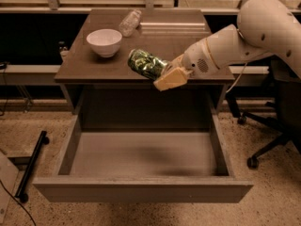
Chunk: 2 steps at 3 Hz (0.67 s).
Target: Place green can into top drawer
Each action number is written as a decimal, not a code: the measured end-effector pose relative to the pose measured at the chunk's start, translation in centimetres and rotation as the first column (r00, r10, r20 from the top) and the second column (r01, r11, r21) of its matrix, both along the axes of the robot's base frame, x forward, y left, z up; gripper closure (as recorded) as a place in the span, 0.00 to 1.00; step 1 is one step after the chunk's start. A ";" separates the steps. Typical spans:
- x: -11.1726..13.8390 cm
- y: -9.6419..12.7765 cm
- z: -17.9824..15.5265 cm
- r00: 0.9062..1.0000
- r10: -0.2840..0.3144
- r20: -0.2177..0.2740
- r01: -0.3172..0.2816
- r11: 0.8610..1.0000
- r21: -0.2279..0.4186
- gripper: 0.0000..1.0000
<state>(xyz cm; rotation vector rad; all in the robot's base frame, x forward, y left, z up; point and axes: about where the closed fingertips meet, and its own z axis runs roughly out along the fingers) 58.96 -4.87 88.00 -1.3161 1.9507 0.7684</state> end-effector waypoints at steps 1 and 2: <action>-4.8 1.4 -3.2 0.996 0.063 -0.066 -0.064 0.998 -0.006 1.00; -8.7 2.0 -8.2 0.979 0.081 -0.186 -0.091 0.995 -0.045 1.00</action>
Offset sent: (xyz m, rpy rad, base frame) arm -0.1361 0.0236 -0.1470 -0.1162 0.3550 0.1006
